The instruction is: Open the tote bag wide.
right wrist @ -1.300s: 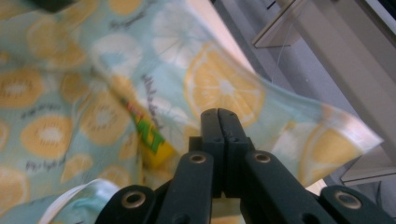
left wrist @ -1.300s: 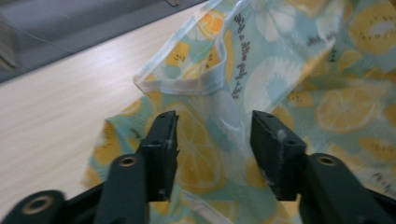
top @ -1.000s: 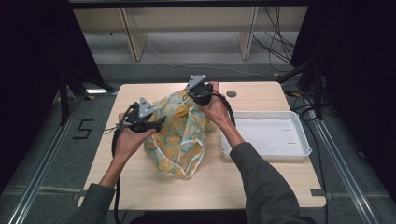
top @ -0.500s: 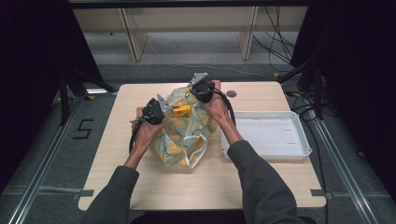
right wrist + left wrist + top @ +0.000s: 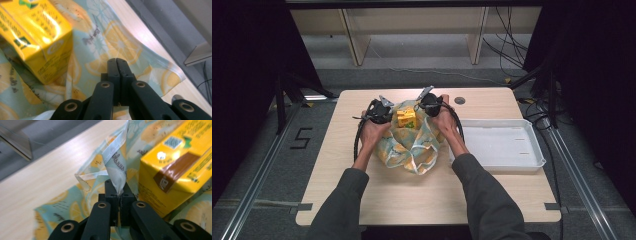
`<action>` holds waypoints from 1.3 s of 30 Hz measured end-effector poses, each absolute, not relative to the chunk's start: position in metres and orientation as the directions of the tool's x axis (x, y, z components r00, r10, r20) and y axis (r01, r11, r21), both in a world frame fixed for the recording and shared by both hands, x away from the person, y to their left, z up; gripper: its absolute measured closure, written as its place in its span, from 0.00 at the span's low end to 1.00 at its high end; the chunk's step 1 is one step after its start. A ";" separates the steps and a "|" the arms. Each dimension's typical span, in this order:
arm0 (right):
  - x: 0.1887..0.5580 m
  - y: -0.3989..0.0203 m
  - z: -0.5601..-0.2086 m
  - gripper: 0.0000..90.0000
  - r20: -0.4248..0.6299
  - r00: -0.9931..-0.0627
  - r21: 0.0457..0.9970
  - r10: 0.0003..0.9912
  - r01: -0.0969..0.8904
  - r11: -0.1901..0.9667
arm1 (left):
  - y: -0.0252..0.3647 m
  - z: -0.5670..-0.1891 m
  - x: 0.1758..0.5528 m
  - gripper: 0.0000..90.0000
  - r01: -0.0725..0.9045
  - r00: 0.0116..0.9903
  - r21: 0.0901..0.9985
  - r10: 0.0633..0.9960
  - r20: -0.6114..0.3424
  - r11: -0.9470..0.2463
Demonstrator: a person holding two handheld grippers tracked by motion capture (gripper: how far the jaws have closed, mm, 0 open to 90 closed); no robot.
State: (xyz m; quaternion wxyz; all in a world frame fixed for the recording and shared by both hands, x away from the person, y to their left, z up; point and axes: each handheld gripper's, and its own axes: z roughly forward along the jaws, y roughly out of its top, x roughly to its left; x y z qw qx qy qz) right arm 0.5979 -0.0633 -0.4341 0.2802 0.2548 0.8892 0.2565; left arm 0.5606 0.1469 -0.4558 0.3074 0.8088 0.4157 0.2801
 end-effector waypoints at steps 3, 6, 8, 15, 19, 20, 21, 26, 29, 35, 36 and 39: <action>0.597 -0.065 -0.440 1.00 -0.335 -0.735 0.575 0.589 0.336 0.746 | 0.146 -0.467 0.559 0.98 0.520 0.510 0.713 0.841 0.181 -0.470; 0.596 -0.067 -0.449 0.98 -0.297 -0.738 0.569 0.605 0.372 0.734 | 0.149 -0.476 0.558 0.98 0.541 0.512 0.706 0.845 0.154 -0.457; 0.594 -0.068 -0.455 0.94 -0.273 -0.740 0.550 0.614 0.404 0.731 | 0.151 -0.480 0.558 0.98 0.553 0.513 0.700 0.847 0.142 -0.452; 0.586 -0.077 -0.452 0.73 -0.227 -0.721 0.599 0.654 0.427 0.678 | 0.161 -0.490 0.553 0.97 0.590 0.530 0.659 0.840 0.120 -0.467; 0.577 -0.082 -0.447 0.82 -0.212 -0.739 0.615 0.639 0.408 0.675 | 0.164 -0.496 0.551 0.96 0.590 0.532 0.663 0.840 0.111 -0.461; 0.574 -0.082 -0.447 0.86 -0.184 -0.744 0.581 0.642 0.444 0.682 | 0.165 -0.497 0.551 0.96 0.596 0.530 0.661 0.842 0.101 -0.455; 0.573 -0.082 -0.450 0.90 -0.184 -0.744 0.562 0.643 0.457 0.690 | 0.165 -0.496 0.550 0.96 0.610 0.528 0.647 0.843 0.099 -0.458; 0.576 -0.082 -0.463 0.98 -0.157 -0.742 0.498 0.652 0.510 0.701 | 0.168 -0.496 0.548 0.95 0.610 0.538 0.647 0.839 0.086 -0.457; 0.579 -0.082 -0.469 0.98 -0.155 -0.731 0.471 0.665 0.537 0.700 | 0.170 -0.497 0.546 0.94 0.607 0.531 0.668 0.845 0.062 -0.431; 0.581 -0.083 -0.471 0.85 -0.111 -0.698 0.471 0.707 0.590 0.656 | 0.176 -0.493 0.543 0.79 0.605 0.513 0.709 0.858 0.001 -0.362; 0.581 -0.084 -0.469 0.82 -0.106 -0.697 0.481 0.709 0.589 0.650 | 0.177 -0.491 0.542 0.74 0.604 0.513 0.712 0.858 -0.003 -0.359; 0.579 -0.090 -0.459 0.67 -0.108 -0.706 0.531 0.700 0.554 0.641 | 0.180 -0.476 0.535 0.68 0.571 0.518 0.737 0.855 0.019 -0.362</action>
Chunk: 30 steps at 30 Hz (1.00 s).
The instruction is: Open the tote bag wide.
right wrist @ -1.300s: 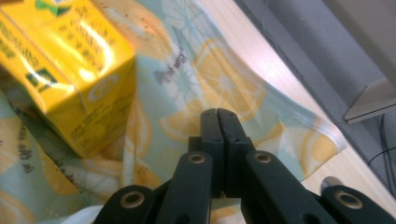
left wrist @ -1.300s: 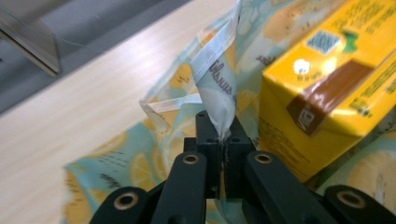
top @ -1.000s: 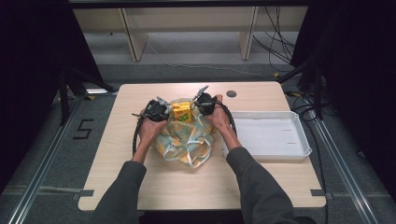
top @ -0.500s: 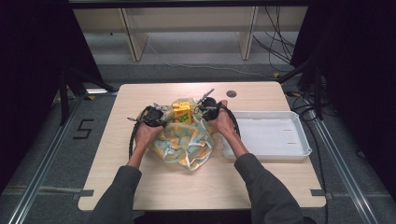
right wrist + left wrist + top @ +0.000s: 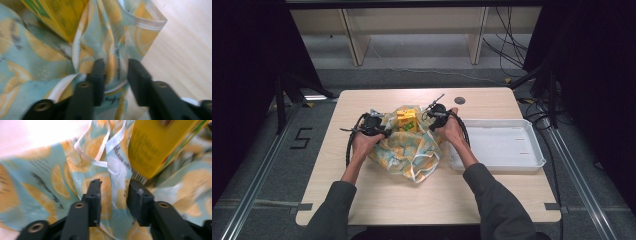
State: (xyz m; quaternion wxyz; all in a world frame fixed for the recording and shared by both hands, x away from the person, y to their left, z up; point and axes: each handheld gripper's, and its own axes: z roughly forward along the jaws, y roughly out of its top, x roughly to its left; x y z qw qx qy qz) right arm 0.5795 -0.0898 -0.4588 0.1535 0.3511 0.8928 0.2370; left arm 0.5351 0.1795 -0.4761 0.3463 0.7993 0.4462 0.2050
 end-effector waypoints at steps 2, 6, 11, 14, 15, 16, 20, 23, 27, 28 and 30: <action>0.575 -0.094 -0.446 0.59 -0.103 -0.691 0.582 0.715 0.541 0.607 | 0.181 -0.466 0.531 0.59 0.558 0.516 0.750 0.856 0.021 -0.355; 0.570 -0.100 -0.430 0.49 -0.059 -0.686 0.670 0.725 0.511 0.538 | 0.186 -0.447 0.521 0.53 0.547 0.502 0.769 0.865 0.013 -0.330; 0.561 -0.099 -0.409 0.45 -0.023 -0.690 0.753 0.724 0.464 0.466 | 0.190 -0.431 0.499 0.45 0.531 0.498 0.788 0.867 0.007 -0.312; 0.557 -0.095 -0.401 0.42 0.017 -0.711 0.753 0.703 0.472 0.459 | 0.194 -0.426 0.482 0.41 0.526 0.514 0.783 0.858 0.019 -0.332; 0.556 -0.092 -0.400 0.42 0.017 -0.715 0.761 0.699 0.463 0.455 | 0.195 -0.426 0.476 0.39 0.526 0.513 0.788 0.858 0.006 -0.320; 0.555 -0.088 -0.401 0.41 0.020 -0.716 0.774 0.698 0.454 0.442 | 0.195 -0.425 0.471 0.39 0.522 0.510 0.790 0.860 0.012 -0.321; 0.552 -0.077 -0.401 0.38 0.043 -0.731 0.778 0.681 0.452 0.437 | 0.202 -0.426 0.442 0.37 0.510 0.541 0.776 0.840 0.047 -0.372; 0.552 -0.070 -0.401 0.33 0.053 -0.723 0.757 0.688 0.478 0.445 | 0.204 -0.429 0.423 0.36 0.509 0.535 0.784 0.844 0.034 -0.354; 0.553 -0.062 -0.404 0.27 0.039 -0.726 0.748 0.686 0.477 0.462 | 0.205 -0.438 0.398 0.30 0.504 0.519 0.814 0.854 -0.017 -0.290; 0.553 -0.060 -0.404 0.25 0.034 -0.724 0.739 0.689 0.483 0.471 | 0.207 -0.439 0.390 0.30 0.506 0.529 0.803 0.848 -0.002 -0.314; 0.554 -0.057 -0.405 0.23 0.022 -0.725 0.739 0.689 0.475 0.477 | 0.208 -0.442 0.379 0.29 0.503 0.529 0.809 0.849 -0.010 -0.304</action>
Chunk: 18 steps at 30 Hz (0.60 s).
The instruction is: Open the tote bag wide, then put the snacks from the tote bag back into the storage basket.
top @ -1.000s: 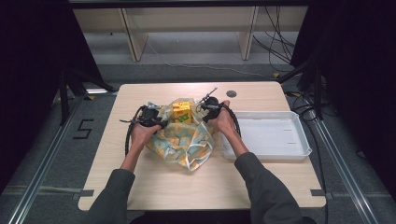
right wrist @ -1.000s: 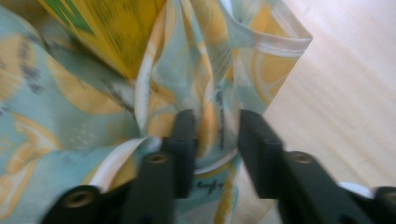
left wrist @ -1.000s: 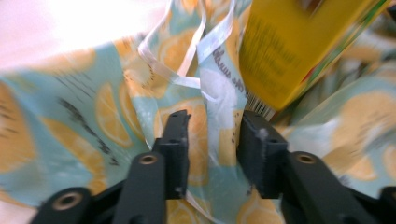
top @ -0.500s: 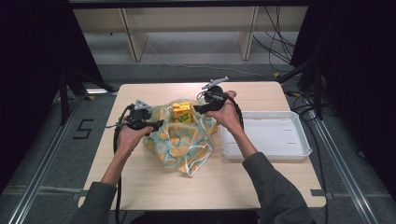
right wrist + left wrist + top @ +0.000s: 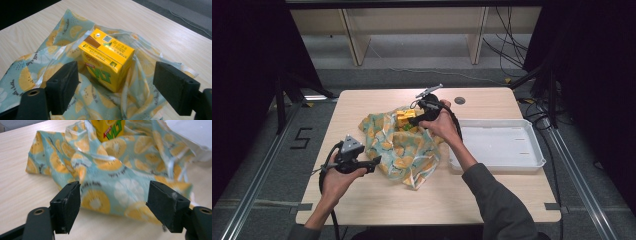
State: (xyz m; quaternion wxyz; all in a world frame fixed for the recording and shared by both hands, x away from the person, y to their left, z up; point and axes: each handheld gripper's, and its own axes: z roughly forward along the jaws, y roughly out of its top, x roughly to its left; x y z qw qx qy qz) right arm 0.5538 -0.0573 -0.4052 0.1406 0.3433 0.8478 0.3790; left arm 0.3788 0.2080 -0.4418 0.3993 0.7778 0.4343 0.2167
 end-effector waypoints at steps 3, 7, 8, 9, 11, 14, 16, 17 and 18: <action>0.554 -0.053 -0.406 0.22 0.022 -0.726 0.739 0.687 0.474 0.478 | 0.212 -0.447 0.361 0.27 0.510 0.542 0.797 0.840 -0.006 -0.324; 0.553 -0.047 -0.409 0.20 0.015 -0.732 0.735 0.681 0.470 0.489 | 0.211 -0.458 0.341 0.24 0.521 0.521 0.792 0.854 0.000 -0.318; 0.553 -0.045 -0.411 0.19 0.016 -0.728 0.739 0.686 0.470 0.482 | 0.212 -0.461 0.337 0.24 0.525 0.527 0.786 0.850 0.000 -0.326; 0.553 -0.045 -0.410 0.19 0.016 -0.732 0.724 0.682 0.478 0.497 | 0.209 -0.465 0.332 0.24 0.531 0.524 0.787 0.852 -0.014 -0.314; 0.553 -0.042 -0.411 0.19 0.017 -0.732 0.721 0.681 0.480 0.499 | 0.210 -0.466 0.326 0.24 0.523 0.543 0.779 0.840 0.006 -0.344; 0.553 -0.039 -0.413 0.19 0.021 -0.730 0.722 0.683 0.484 0.495 | 0.206 -0.469 0.316 0.23 0.520 0.534 0.791 0.846 -0.005 -0.323; 0.553 -0.037 -0.413 0.19 0.030 -0.727 0.716 0.686 0.494 0.493 | 0.206 -0.472 0.311 0.23 0.508 0.538 0.791 0.843 0.018 -0.341; 0.552 -0.036 -0.412 0.19 0.042 -0.708 0.703 0.704 0.522 0.483 | 0.205 -0.476 0.308 0.23 0.511 0.532 0.794 0.847 0.010 -0.330; 0.554 -0.034 -0.414 0.19 0.029 -0.715 0.717 0.698 0.502 0.484 | 0.206 -0.477 0.306 0.23 0.510 0.536 0.787 0.844 0.026 -0.348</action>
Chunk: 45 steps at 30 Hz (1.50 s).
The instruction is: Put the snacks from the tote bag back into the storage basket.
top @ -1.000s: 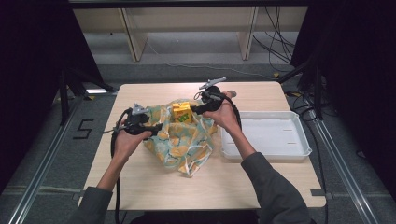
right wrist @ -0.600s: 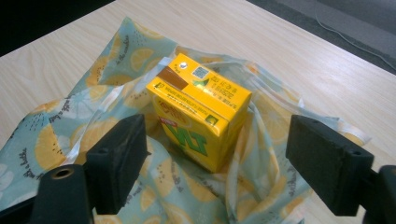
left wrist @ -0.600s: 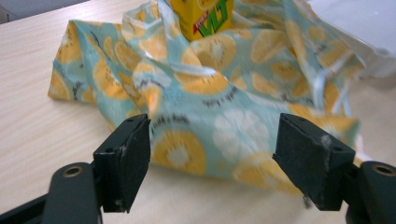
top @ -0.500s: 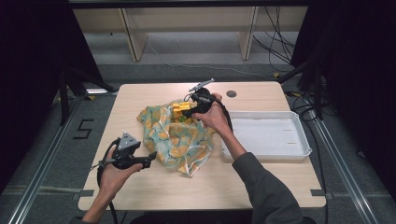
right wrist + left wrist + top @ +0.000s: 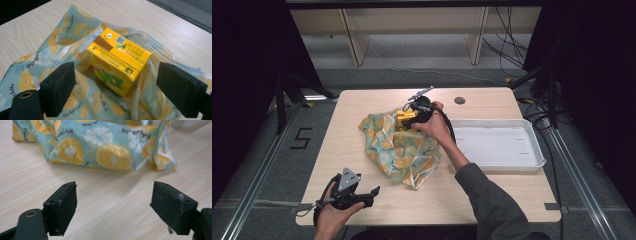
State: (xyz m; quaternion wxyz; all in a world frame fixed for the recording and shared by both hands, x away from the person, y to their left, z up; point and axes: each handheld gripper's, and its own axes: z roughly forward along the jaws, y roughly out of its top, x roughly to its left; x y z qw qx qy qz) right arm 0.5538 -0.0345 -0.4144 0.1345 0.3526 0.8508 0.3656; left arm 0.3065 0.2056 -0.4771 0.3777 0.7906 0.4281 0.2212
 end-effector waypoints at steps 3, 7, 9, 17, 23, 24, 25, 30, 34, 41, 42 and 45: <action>0.554 -0.031 -0.414 0.19 0.045 -0.707 0.703 0.706 0.525 0.480 | 0.206 -0.484 0.302 0.23 0.533 0.531 0.768 0.847 0.023 -0.355; 0.558 -0.029 -0.417 0.19 0.040 -0.700 0.705 0.713 0.525 0.477 | 0.209 -0.488 0.299 0.23 0.523 0.563 0.751 0.825 0.051 -0.403; 0.560 -0.028 -0.418 0.19 0.036 -0.702 0.707 0.711 0.521 0.479 | 0.207 -0.488 0.298 0.23 0.537 0.531 0.765 0.847 0.019 -0.354; 0.564 -0.021 -0.425 0.18 0.033 -0.684 0.695 0.729 0.540 0.475 | 0.207 -0.489 0.297 0.23 0.541 0.562 0.734 0.826 0.049 -0.411; 0.570 -0.014 -0.430 0.18 0.033 -0.663 0.696 0.748 0.552 0.459 | 0.207 -0.490 0.297 0.23 0.537 0.548 0.753 0.836 0.032 -0.381; 0.572 -0.013 -0.432 0.18 0.024 -0.665 0.693 0.746 0.549 0.467 | 0.206 -0.491 0.297 0.23 0.538 0.541 0.757 0.841 0.030 -0.372; 0.572 -0.012 -0.433 0.18 0.034 -0.656 0.689 0.754 0.562 0.458 | 0.207 -0.490 0.297 0.23 0.537 0.543 0.755 0.839 0.031 -0.376; 0.577 -0.008 -0.441 0.17 0.045 -0.647 0.701 0.761 0.564 0.438 | 0.207 -0.490 0.296 0.23 0.538 0.557 0.739 0.829 0.048 -0.405; 0.579 -0.005 -0.444 0.18 0.048 -0.647 0.698 0.761 0.567 0.439 | 0.208 -0.490 0.297 0.23 0.526 0.567 0.740 0.821 0.062 -0.419; 0.581 0.000 -0.448 0.18 0.031 -0.644 0.685 0.764 0.571 0.453 | 0.208 -0.492 0.298 0.23 0.521 0.572 0.743 0.818 0.061 -0.421; 0.581 0.001 -0.448 0.18 0.024 -0.644 0.685 0.765 0.568 0.456 | 0.208 -0.491 0.298 0.23 0.525 0.573 0.736 0.817 0.065 -0.427; 0.581 0.001 -0.449 0.21 -0.012 -0.647 0.683 0.762 0.551 0.479 | 0.208 -0.491 0.298 0.23 0.530 0.575 0.730 0.816 0.065 -0.432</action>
